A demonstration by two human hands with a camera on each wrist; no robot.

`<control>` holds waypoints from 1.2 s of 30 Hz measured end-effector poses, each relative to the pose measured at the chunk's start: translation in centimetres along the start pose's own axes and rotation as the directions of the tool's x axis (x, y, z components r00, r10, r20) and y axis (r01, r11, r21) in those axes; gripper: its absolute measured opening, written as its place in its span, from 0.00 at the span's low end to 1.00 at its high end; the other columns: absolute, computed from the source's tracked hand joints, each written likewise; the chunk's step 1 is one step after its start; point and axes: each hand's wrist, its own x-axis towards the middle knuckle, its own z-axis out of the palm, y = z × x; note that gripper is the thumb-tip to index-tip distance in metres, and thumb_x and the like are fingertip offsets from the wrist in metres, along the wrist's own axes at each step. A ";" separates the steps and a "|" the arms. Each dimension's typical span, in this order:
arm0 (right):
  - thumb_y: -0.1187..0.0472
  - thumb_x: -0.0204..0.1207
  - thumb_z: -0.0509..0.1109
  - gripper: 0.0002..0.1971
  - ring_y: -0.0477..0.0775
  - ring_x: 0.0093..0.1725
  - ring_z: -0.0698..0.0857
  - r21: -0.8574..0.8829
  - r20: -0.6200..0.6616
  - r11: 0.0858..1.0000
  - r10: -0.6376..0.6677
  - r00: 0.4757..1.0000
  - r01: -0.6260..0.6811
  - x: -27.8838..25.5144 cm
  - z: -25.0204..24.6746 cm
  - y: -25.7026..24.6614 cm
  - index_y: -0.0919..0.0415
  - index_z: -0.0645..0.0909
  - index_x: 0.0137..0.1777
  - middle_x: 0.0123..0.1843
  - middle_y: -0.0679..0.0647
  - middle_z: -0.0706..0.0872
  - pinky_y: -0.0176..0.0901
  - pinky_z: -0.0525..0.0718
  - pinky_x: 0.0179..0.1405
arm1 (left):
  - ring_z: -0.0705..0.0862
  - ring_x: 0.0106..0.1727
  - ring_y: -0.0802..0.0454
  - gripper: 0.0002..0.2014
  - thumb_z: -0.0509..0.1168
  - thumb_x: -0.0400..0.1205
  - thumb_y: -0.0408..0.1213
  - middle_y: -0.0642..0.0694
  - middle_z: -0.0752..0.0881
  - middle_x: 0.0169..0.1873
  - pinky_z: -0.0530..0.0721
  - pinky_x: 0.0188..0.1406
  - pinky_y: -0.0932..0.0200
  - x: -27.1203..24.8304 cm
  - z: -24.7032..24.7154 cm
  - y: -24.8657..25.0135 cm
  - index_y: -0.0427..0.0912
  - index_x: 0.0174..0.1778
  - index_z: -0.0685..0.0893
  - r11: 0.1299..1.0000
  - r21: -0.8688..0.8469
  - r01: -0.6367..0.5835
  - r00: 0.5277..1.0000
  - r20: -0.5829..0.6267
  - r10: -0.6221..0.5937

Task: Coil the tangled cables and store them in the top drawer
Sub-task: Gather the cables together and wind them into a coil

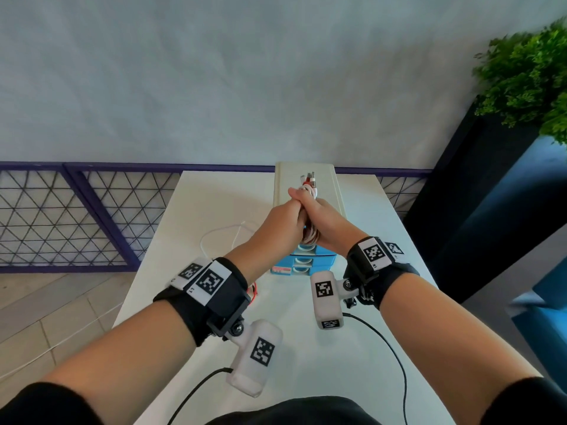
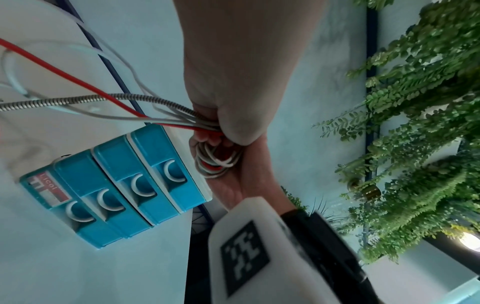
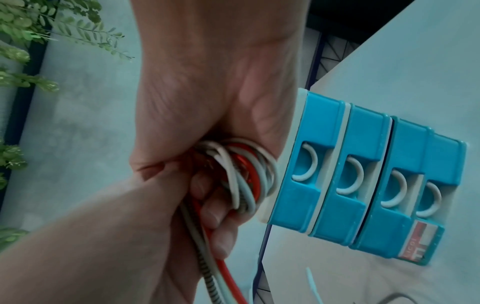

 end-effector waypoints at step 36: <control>0.48 0.83 0.64 0.19 0.44 0.16 0.66 0.348 -0.207 0.919 -0.120 0.971 0.187 0.4 -0.3 -1.6 0.56 0.68 0.33 0.20 0.46 0.66 0.34 0.69 0.15 | 0.75 0.26 0.63 0.15 0.57 0.86 0.41 0.53 0.77 0.26 0.74 0.34 0.66 -1.1 1.4 -8.6 0.47 0.32 0.76 0.991 -0.116 0.062 0.877 0.481 0.002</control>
